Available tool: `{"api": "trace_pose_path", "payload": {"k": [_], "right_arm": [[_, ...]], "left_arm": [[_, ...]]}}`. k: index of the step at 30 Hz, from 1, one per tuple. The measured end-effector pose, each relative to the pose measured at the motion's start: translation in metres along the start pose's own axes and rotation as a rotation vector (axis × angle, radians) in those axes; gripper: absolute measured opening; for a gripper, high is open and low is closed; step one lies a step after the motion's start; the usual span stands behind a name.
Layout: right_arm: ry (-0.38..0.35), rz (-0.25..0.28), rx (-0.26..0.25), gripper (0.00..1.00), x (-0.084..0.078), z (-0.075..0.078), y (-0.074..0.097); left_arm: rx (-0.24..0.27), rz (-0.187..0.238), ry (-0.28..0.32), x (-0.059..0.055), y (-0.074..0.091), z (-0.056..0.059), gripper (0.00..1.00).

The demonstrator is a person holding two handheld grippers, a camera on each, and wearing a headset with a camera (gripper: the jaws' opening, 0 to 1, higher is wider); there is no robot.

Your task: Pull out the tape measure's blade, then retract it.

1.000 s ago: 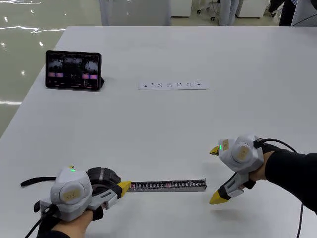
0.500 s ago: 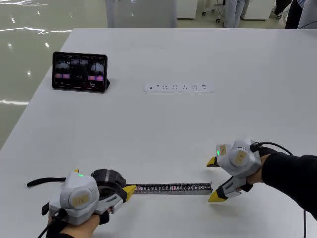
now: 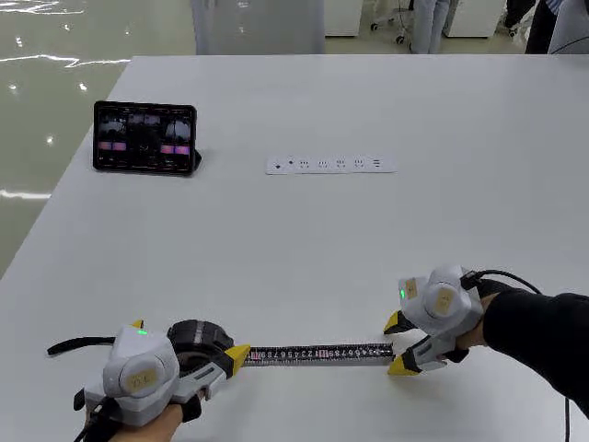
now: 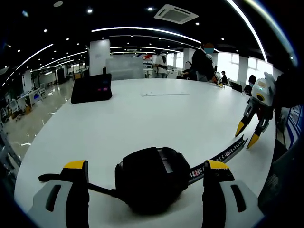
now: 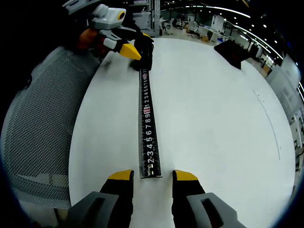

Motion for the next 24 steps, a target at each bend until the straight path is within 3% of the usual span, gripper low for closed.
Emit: {"api": "trace_pose_path", "payload": {"k": [8,14,17,19,21,24], "right_arm": [[0.032,-0.017,0.003,0.13,0.0017,-0.0001,-0.0013],[0.019,-0.021,0.004,0.12,0.0007,-0.0016,-0.0013],[0.008,-0.047,-0.007,0.12,0.0014,-0.005,-0.0022],[0.054,-0.07,-0.025,0.12,0.0015,-0.0066,-0.0021],[0.022,-0.083,-0.022,0.11,0.0021,-0.0051,-0.0027],[0.034,-0.098,-0.024,0.11,0.0024,-0.0059,-0.0029]], "left_arm": [[0.002,0.006,0.003,0.0015,0.0003,0.0003,0.99],[0.006,0.005,0.016,0.0012,0.0007,-0.0011,0.99],[0.004,0.008,0.016,0.0021,0.0005,-0.0004,0.99],[0.005,0.004,0.017,0.0014,0.0001,0.0001,0.99],[0.004,0.0,0.028,0.0009,0.0002,0.0002,0.99],[0.007,-0.005,0.041,-0.0003,0.0,-0.0006,0.99]]}}
Point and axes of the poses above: the centre of the closed fingertips' face, and the gripper's own axes: y roughly backward along the fingers, z roughly to its right, x roughly out of its top, the point moved 3 cm from there along y, roughly backward along the fingers, and after that the axes turned 15 degrees about -y, right-handed, at the moved point
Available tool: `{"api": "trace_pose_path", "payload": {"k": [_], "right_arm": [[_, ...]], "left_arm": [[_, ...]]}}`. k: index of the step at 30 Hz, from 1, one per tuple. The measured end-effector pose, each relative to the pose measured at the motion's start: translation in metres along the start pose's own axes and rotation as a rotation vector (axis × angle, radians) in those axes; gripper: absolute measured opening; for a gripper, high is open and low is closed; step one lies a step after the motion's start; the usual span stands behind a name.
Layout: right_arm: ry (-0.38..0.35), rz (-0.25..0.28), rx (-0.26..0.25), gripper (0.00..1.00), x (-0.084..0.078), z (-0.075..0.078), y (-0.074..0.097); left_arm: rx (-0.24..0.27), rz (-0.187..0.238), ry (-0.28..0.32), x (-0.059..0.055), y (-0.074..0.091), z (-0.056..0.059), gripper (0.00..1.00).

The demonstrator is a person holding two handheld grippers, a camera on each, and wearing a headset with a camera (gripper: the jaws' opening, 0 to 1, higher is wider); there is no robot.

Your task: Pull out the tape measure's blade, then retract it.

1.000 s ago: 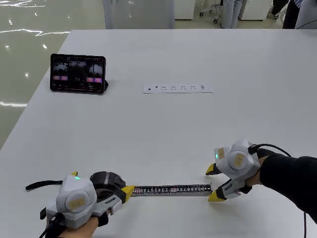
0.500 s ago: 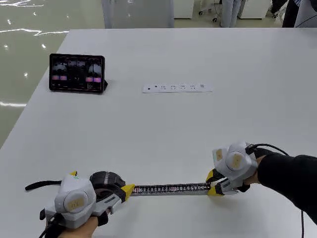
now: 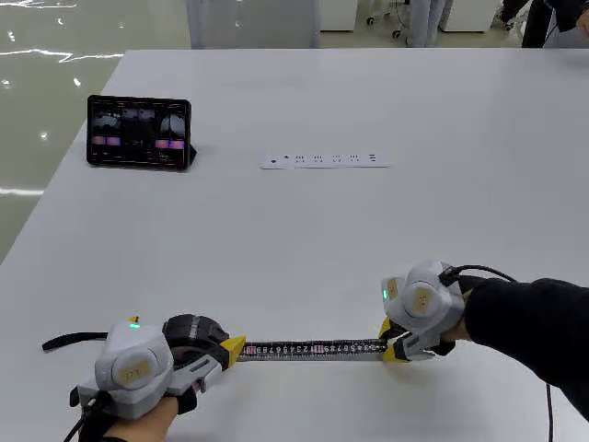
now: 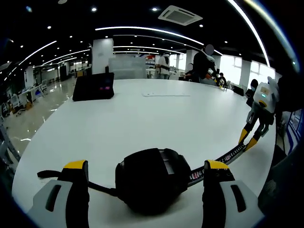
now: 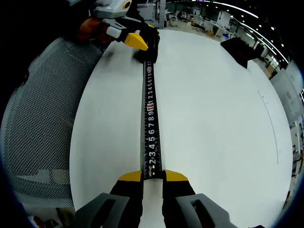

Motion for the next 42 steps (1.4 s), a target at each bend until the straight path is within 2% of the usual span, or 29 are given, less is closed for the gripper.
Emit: {"api": "trace_pose_path", "payload": {"k": [2,3,6,8,11,12,14,17,20,22,28,42], "right_arm": [[0.009,-0.011,0.002,0.11,0.0,0.0,0.0],[-0.014,-0.013,0.0,0.11,0.0,0.0,0.0],[-0.021,-0.017,0.007,0.11,0.0,0.002,0.0],[-0.034,-0.022,0.007,0.11,0.001,0.002,0.0],[-0.04,-0.034,0.004,0.11,0.001,0.002,-0.001],[-0.022,-0.037,0.008,0.11,0.001,0.002,-0.001],[-0.053,-0.038,0.008,0.1,0.001,0.003,-0.001],[-0.062,-0.044,0.007,0.1,0.001,0.003,-0.001],[-0.062,-0.054,0.002,0.1,0.002,0.003,-0.001],[-0.071,-0.056,-0.001,0.1,0.001,0.003,-0.001],[-0.104,-0.05,0.003,0.1,0.002,0.004,-0.001],[-0.104,-0.042,-0.006,0.1,0.002,0.003,-0.001]], "left_arm": [[-0.006,-0.007,0.012,-0.001,0.0,0.002,0.99],[-0.006,-0.007,0.014,-0.001,0.0,0.002,0.98],[0.015,0.007,0.037,0.005,0.002,-0.001,0.92],[0.017,0.001,0.039,0.005,0.002,-0.001,0.89],[-0.007,-0.04,0.065,-0.003,-0.002,0.005,0.88],[-0.01,-0.046,0.066,-0.004,-0.003,0.006,0.87],[-0.009,-0.049,0.046,-0.003,-0.003,0.008,0.83],[-0.002,-0.046,0.046,0.0,-0.003,0.007,0.79],[-0.019,-0.071,0.039,-0.005,-0.004,0.01,0.68],[-0.011,-0.075,0.019,-0.006,-0.004,0.009,0.64],[-0.018,-0.069,0.02,-0.006,-0.003,0.008,0.62],[-0.022,-0.076,0.004,-0.006,-0.003,0.008,0.6]]}}
Point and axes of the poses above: the centre of the closed fingertips' face, and the gripper's own axes: y roughly backward along the fingers, z roughly to its right, x roughly out of its top, the point moved 3 cm from there along y, roughly backward along the fingers, and after that the axes turned 15 degrees about -y, right-handed, at the moved point
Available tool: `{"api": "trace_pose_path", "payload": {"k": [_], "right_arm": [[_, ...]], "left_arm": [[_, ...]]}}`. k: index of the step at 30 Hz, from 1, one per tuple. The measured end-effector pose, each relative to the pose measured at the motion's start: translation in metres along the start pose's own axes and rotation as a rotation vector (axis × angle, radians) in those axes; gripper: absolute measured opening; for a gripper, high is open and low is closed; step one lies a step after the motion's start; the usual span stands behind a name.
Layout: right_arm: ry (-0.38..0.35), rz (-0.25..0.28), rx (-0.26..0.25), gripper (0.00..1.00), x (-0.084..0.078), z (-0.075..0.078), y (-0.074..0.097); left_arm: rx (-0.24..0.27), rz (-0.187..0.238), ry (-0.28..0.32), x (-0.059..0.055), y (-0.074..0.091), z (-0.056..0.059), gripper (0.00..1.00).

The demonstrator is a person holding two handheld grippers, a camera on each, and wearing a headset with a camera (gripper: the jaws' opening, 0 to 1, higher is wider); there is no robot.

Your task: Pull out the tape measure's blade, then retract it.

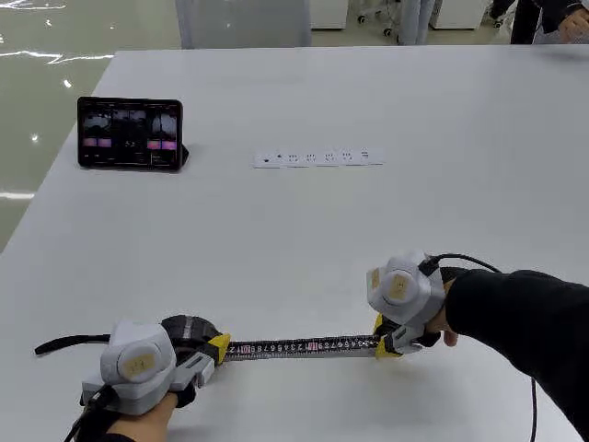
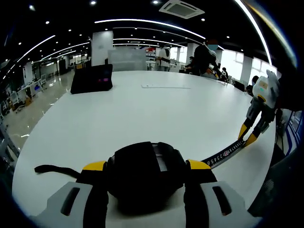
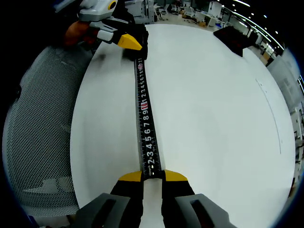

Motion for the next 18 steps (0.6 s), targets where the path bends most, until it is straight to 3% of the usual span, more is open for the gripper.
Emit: {"api": "trace_pose_path", "payload": {"k": [9,18], "right_arm": [[-0.036,-0.011,-0.013,0.1,0.0024,-0.0013,-0.0007],[0.032,-0.03,-0.019,0.11,0.004,-0.0029,-0.0015]], "left_arm": [[-0.002,-0.005,0.01,-0.0003,-0.0014,-0.0013,0.61],[-0.006,-0.004,0.012,-0.0006,-0.0018,-0.0017,0.61]]}}
Point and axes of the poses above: the centre of the closed fingertips' face, and the gripper's own axes: y roughly backward along the fingers, z roughly to its right, x roughly out of its top, the point moved 3 cm from there along y, roughly backward along the fingers, and after that the axes turned 15 degrees about -y, right-handed, at the moved point
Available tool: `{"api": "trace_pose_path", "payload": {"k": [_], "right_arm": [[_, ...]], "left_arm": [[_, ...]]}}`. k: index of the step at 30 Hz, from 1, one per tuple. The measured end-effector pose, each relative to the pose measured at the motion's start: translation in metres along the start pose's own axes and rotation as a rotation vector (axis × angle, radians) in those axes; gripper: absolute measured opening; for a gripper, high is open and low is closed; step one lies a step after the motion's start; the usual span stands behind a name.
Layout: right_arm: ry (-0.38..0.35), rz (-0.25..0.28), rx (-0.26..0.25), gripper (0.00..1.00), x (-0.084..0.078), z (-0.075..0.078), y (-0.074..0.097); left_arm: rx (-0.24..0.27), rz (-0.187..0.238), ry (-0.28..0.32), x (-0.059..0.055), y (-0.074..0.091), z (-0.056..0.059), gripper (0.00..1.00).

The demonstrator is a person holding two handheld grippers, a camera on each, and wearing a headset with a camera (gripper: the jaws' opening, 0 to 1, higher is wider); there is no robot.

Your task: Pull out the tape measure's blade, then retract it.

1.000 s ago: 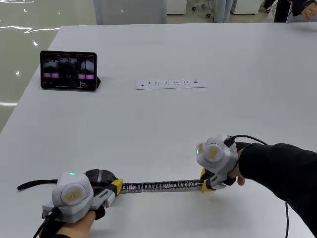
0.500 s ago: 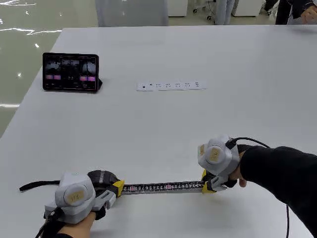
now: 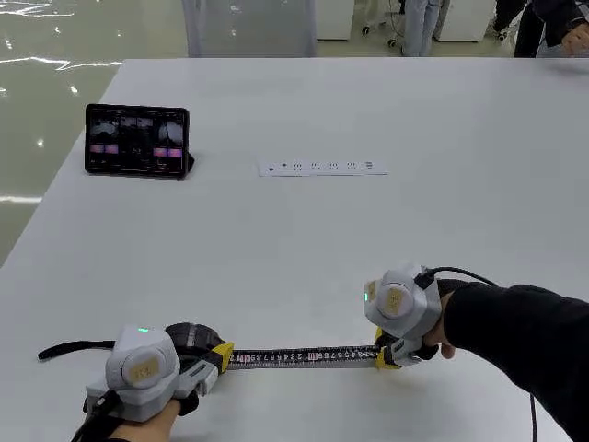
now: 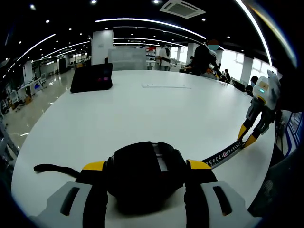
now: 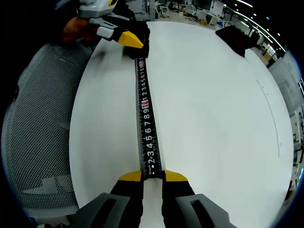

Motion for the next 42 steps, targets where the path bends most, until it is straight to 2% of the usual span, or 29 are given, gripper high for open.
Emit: {"api": "trace_pose_path", "payload": {"k": [8,32,42], "right_arm": [[0.03,0.007,0.013,0.11,0.0,0.001,0.0],[-0.006,0.018,0.019,0.1,0.008,-0.002,-0.003],[0.001,0.01,0.022,0.1,0.012,-0.003,-0.004]], "left_arm": [[-0.003,-0.004,0.002,0.0,-0.001,0.0,0.61],[-0.009,-0.014,0.005,0.0,0.001,0.001,0.61],[-0.013,-0.02,0.008,0.0,0.0,0.001,0.61]]}}
Point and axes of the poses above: the centre of the closed fingertips' face, and the gripper's own axes: y roughly backward along the fingers, z roughly to its right, x roughly out of its top, the point moved 3 cm from there along y, roughly backward along the fingers, and after that the axes turned 15 degrees about -y, right-handed, at the moved point
